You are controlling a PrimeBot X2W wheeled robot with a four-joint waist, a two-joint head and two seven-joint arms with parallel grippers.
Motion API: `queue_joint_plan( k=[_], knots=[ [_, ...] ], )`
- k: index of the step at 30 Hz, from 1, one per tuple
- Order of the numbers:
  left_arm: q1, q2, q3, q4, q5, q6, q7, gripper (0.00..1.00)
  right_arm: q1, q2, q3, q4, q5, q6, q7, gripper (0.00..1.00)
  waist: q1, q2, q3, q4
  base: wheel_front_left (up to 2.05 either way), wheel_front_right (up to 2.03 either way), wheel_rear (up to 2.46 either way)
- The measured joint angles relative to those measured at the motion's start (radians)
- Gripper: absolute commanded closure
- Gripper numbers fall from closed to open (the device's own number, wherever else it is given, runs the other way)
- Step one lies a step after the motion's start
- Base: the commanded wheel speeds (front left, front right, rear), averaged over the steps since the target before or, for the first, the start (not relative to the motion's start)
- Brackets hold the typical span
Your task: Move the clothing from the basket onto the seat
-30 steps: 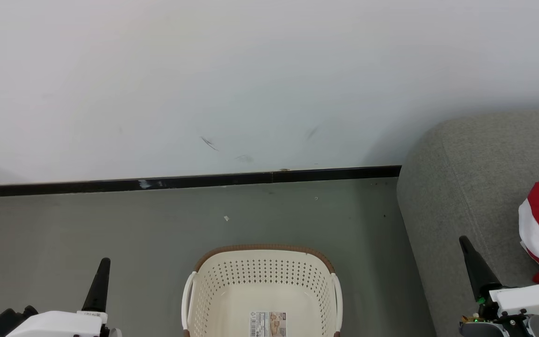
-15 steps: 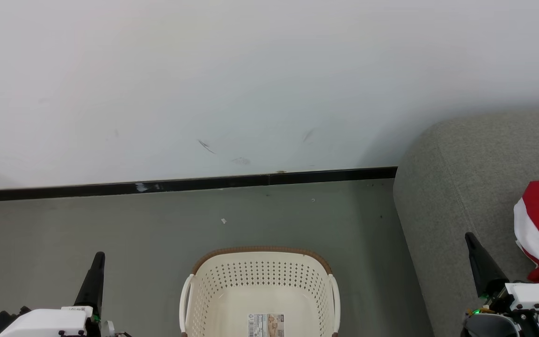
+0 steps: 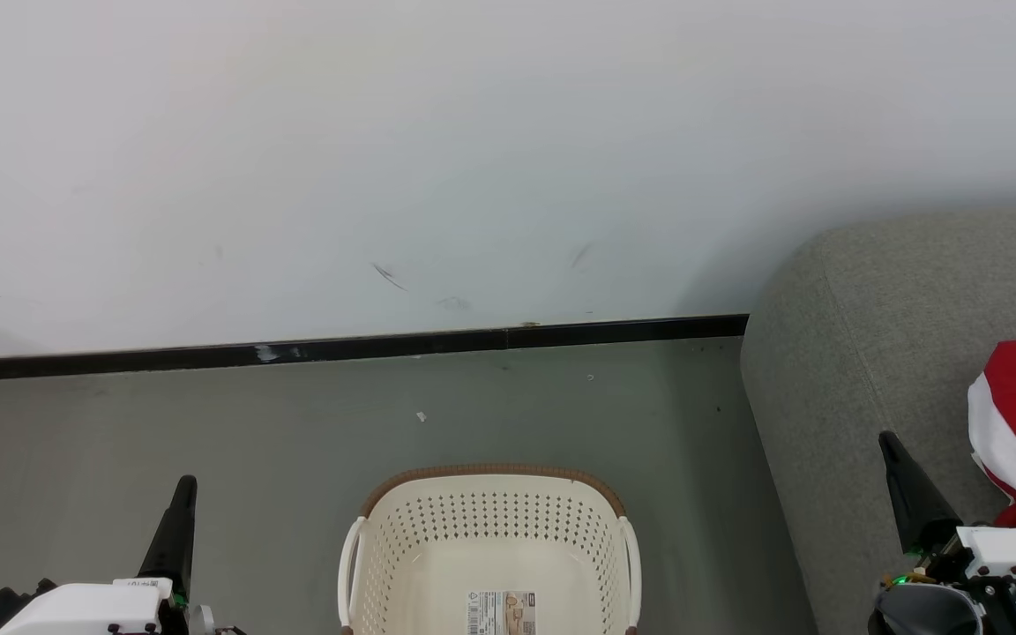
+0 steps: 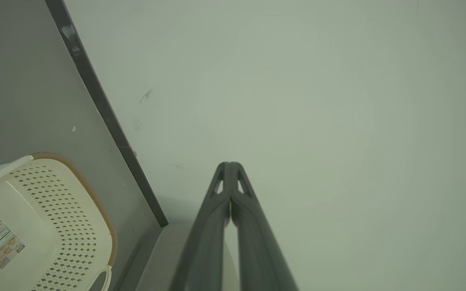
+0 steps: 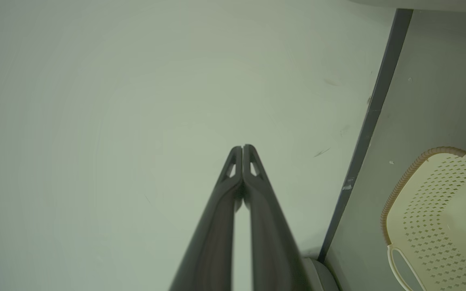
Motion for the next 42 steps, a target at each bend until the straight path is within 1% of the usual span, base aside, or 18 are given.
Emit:
queue_joint_plan(
  k=[42],
  knots=[
    [0.0, 0.0, 0.0, 0.004, 0.0, 0.0, 0.0, 1.0, 0.0, -0.001, 0.0, 0.004, 0.0, 0.0, 0.0, 1.0, -0.0002, 0.0, 0.0, 0.0, 0.0, 0.0, 0.0]
  ],
)
